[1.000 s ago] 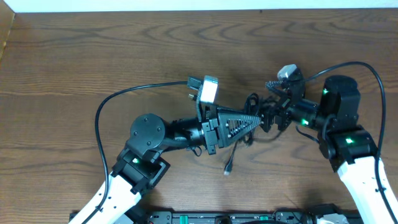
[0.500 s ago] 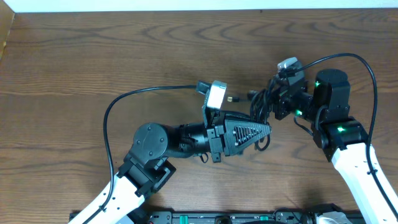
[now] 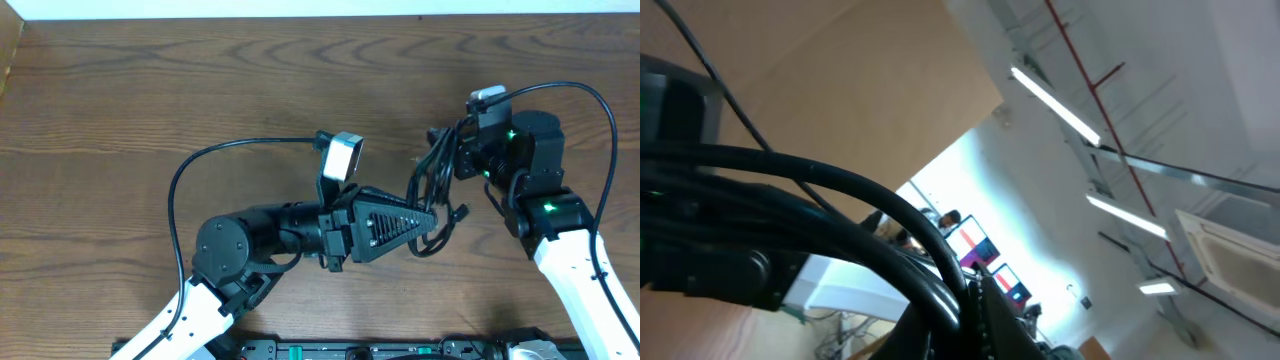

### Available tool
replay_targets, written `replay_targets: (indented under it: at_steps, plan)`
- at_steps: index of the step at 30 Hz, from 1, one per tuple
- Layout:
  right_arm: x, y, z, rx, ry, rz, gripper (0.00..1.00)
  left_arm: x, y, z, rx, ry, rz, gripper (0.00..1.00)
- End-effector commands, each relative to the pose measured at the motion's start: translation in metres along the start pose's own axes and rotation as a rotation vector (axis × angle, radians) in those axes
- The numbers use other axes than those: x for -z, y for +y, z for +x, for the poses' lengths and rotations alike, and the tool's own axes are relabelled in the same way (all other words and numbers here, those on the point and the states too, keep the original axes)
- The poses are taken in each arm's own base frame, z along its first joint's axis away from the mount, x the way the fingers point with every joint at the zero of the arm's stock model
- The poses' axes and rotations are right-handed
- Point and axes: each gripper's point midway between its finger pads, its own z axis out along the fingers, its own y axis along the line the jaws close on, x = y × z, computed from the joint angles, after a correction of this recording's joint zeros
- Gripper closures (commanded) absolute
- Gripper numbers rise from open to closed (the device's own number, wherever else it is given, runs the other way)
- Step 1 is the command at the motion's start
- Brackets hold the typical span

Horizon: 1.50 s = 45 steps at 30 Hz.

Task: Untangle cables
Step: 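Pull the strands rightward with the right gripper, left gripper pulling left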

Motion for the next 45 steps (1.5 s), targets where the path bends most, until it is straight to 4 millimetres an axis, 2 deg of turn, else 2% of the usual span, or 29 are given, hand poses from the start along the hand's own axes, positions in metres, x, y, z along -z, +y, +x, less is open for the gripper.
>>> replay_targets:
  at_steps: [1,7,12,18,22,26,33,36,41,45]
  plan:
    - [0.000,-0.046,0.009,-0.023,0.032,0.204,0.01,-0.001,-0.037,0.005,-0.050,0.048,0.086,0.93]
    - [0.008,-0.076,0.018,-0.056,0.062,0.303,0.01,0.000,-0.043,0.003,-0.070,0.038,0.108,0.93]
    - [0.014,-0.100,0.030,-0.090,0.101,0.376,0.01,0.006,-0.051,-0.007,-0.107,0.003,0.130,0.93]
    - [0.020,-0.121,0.042,-0.125,0.136,0.433,0.01,0.017,-0.042,-0.026,-0.121,-0.042,0.081,0.93]
    - [0.034,-0.147,0.054,-0.152,0.177,0.545,0.01,0.027,-0.036,-0.039,-0.102,-0.070,0.046,0.92]
    - [0.043,-0.161,0.064,-0.201,0.202,0.583,0.01,0.035,-0.031,-0.049,-0.116,-0.098,0.018,0.93]
    - [0.045,-0.166,0.067,-0.231,0.200,0.587,0.01,0.055,-0.023,-0.075,-0.161,-0.181,-0.045,0.93]
    - [0.044,-0.166,0.067,-0.231,0.202,0.587,0.01,0.071,-0.016,-0.090,-0.191,-0.219,-0.099,0.92]
    - [0.043,-0.164,0.067,-0.232,0.200,0.576,0.01,0.098,0.002,-0.104,-0.171,-0.238,-0.203,0.93]
    - [0.043,-0.164,0.067,-0.232,0.200,0.576,0.01,0.113,0.006,-0.113,-0.181,-0.267,-0.246,0.94]
